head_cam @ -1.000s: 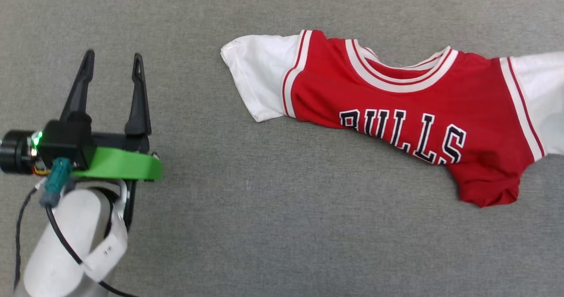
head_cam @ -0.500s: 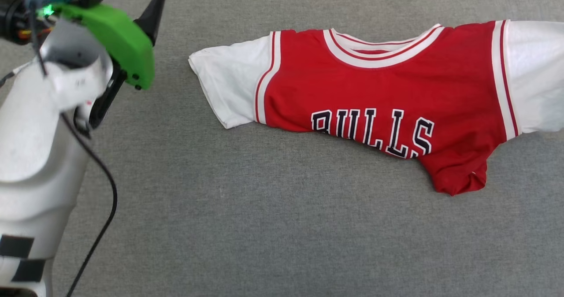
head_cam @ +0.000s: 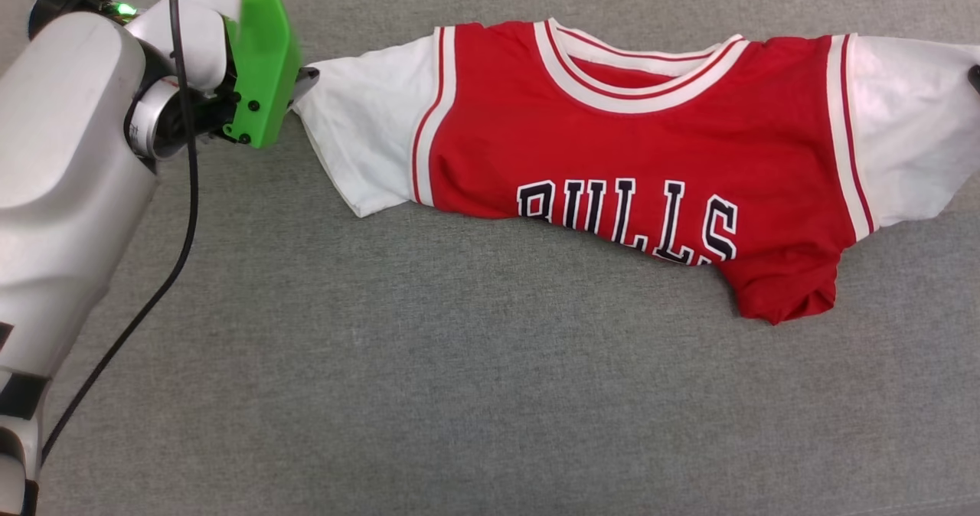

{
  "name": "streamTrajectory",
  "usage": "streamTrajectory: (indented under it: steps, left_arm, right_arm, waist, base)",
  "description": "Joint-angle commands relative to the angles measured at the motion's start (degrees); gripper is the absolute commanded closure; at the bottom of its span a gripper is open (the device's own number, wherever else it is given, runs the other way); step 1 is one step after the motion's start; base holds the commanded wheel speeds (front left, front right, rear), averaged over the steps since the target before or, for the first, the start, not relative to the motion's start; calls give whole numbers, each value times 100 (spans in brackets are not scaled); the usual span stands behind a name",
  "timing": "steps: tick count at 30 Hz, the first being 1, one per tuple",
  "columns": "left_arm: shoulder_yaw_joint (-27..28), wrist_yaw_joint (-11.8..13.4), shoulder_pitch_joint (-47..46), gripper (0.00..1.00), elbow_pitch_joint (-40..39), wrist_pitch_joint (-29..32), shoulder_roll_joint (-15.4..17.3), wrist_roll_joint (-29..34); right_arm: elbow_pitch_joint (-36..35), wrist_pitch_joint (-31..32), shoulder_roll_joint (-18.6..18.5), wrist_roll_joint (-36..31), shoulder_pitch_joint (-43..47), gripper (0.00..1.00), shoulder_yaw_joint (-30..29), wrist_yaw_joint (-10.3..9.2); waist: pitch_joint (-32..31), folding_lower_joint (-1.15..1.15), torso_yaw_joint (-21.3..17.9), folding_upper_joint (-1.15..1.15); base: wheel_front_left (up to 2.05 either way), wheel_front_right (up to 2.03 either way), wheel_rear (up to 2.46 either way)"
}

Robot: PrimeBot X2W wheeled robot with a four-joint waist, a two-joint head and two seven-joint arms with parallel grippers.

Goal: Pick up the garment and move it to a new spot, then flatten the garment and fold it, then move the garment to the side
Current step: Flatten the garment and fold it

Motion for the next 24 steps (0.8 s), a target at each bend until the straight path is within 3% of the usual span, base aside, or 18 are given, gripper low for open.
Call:
streamTrajectory:
  steps: [1, 8, 13, 14, 15, 20, 24]
  left_arm:
    - [-83, -15, -164, 0, 97, 47, 45, -108]
    - [-500, -16, -404, 0, 787, 52, -79, -296]
    - [-1286, -16, -301, 0, 981, 256, -64, -490]
    - [-1362, -16, -288, 83, 967, 256, -57, -533]
    - [-1439, -16, -274, 100, 958, 242, -47, -595]
    - [-1639, -16, -303, 100, 956, -249, 8, -730]
    - [-1769, -16, -359, 100, 877, -1149, 43, -677]
  right_arm:
    - [-33, 7, 43, -67, -113, 100, 16, -4]
    - [-15, -5, 147, -84, -275, 100, 140, -4]
    - [99, -83, 174, -49, -356, 100, 269, -4]
    - [115, -93, 167, -42, -362, 100, 278, -4]
    - [132, -106, 159, -34, -371, 100, 290, -4]
    - [217, -193, 148, -21, -410, 100, 379, -4]
    - [305, -346, 63, -38, -390, 100, 378, -4]
  waist:
    - [144, 0, -118, 0]
    - [374, 0, -247, 0]
    - [439, 0, -274, 0]
    - [438, 0, -268, 0]
    - [435, 0, -262, 0]
    - [267, 0, -188, 0]
    - [-71, 0, -37, 0]
  base:
    - [0, 0, 0]
    - [0, 0, 0]
    - [0, 0, 0]
    - [0, 0, 0]
    - [0, 0, 0]
    - [0, 0, 0]
    - [0, 0, 0]
